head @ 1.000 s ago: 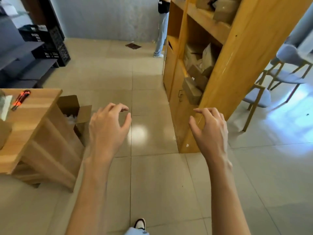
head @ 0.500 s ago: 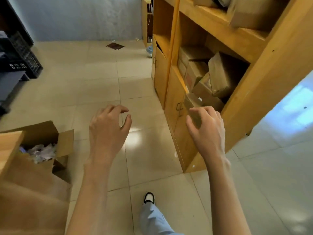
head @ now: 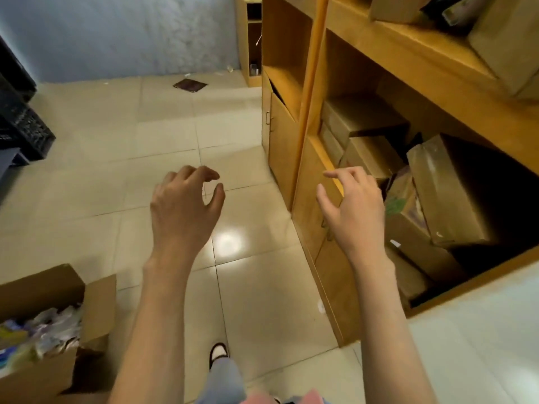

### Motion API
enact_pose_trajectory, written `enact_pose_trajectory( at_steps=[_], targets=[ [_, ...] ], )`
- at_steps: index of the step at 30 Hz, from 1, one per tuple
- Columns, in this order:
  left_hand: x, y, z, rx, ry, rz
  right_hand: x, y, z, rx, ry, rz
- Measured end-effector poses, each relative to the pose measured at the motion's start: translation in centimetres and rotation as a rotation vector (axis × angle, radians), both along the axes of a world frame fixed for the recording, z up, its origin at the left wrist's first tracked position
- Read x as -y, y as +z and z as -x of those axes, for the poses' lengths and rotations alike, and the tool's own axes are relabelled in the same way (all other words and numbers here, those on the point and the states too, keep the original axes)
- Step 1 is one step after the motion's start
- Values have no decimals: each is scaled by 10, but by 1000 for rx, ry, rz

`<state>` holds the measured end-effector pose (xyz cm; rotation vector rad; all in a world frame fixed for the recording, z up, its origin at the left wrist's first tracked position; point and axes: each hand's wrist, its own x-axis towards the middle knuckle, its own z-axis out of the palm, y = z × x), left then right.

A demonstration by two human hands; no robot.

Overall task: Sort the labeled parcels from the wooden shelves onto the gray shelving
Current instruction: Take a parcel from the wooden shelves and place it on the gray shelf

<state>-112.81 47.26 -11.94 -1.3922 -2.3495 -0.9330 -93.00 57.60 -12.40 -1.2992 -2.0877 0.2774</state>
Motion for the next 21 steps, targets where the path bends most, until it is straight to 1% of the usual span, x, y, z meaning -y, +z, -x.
enact_pose_trajectory(
  at_steps=[7, 13, 17, 21],
  targets=[
    [-132, -20, 78, 10, -211, 14, -91, -25, 59, 17, -206, 77],
    [-250, -17, 148, 11, -408, 36, -163, -23, 121, -14, -427, 96],
    [-318, -15, 171, -11, -551, 47, -198, -20, 150, -19, -518, 106],
    [-376, -18, 176, -27, -683, 48, -227, -22, 164, -2, -614, 124]
  ],
)
